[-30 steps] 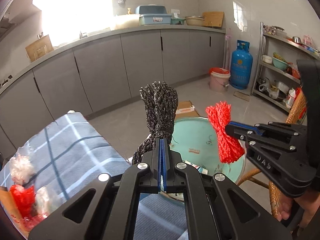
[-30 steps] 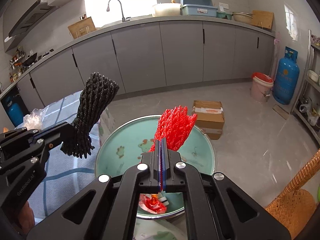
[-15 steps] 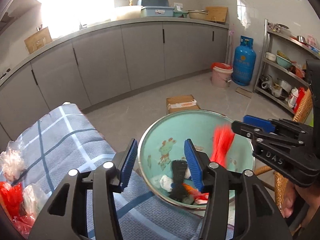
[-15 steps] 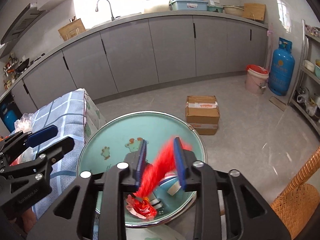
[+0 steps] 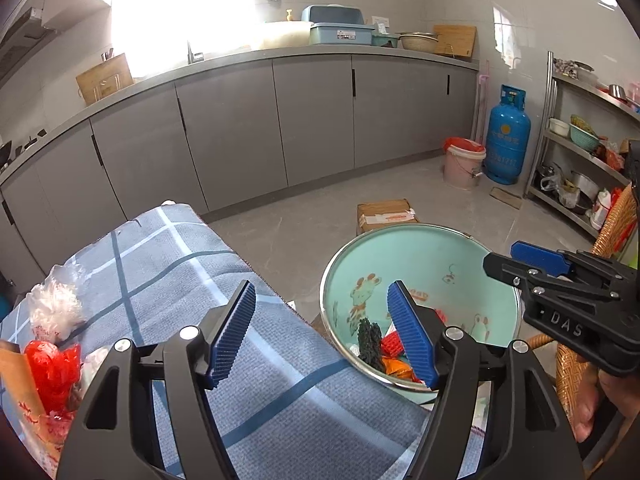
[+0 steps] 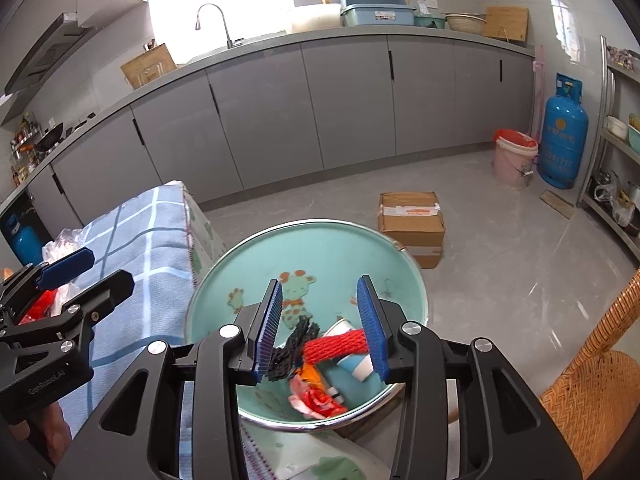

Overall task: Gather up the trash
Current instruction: 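Open both tools over the green basin to drop scrubber and net, then move both open tools back over the remaining trash on the table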

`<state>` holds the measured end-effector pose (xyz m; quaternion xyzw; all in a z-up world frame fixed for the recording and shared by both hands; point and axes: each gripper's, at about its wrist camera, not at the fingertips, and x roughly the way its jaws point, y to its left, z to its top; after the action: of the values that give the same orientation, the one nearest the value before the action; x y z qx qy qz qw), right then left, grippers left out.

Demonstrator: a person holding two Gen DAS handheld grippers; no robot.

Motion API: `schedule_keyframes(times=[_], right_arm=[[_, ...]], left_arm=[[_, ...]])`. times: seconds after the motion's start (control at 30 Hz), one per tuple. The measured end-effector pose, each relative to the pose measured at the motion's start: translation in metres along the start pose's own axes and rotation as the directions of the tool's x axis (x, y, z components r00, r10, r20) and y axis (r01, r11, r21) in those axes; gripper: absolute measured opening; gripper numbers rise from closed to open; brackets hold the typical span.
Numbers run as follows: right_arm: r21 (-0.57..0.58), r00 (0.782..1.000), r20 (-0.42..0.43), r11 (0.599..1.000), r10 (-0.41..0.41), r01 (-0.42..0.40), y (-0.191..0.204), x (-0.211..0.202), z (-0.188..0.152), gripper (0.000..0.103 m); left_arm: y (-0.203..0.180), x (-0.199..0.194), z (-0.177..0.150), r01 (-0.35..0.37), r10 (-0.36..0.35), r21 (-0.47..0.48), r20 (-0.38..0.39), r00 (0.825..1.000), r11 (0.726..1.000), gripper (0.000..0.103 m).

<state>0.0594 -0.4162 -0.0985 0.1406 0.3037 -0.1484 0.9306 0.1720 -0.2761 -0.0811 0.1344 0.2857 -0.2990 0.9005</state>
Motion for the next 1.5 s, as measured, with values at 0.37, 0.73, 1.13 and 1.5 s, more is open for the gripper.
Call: schedule_keyframes(times=[0.37, 0.73, 1.13, 1.5], right_arm=[[-0.017, 1.000, 0.008, 1.000, 0.016, -0.016, 0.019, -0.011, -0.001, 0.040], [-0.033, 0.999, 0.014, 0.999, 0.030, -0.029, 0.034, -0.021, -0.004, 0.043], [-0.057, 0.999, 0.006, 0.997, 0.044, -0.043, 0.052, -0.031, -0.009, 0.043], [-0.109, 0.995, -0.009, 0.989, 0.103, -0.103, 0.094, -0.039, -0.021, 0.048]], left_arm=[[0.007, -0.017, -0.004, -0.008, 0.008, -0.013, 0.006, 1.000, 1.000, 0.069], [0.019, -0.026, -0.013, -0.018, 0.018, -0.050, -0.003, 1.000, 0.999, 0.073], [0.033, -0.042, -0.023, -0.041, 0.042, -0.097, 0.003, 0.999, 0.994, 0.073], [0.064, -0.084, -0.048, -0.140, 0.143, -0.116, 0.019, 0.990, 0.983, 0.077]])
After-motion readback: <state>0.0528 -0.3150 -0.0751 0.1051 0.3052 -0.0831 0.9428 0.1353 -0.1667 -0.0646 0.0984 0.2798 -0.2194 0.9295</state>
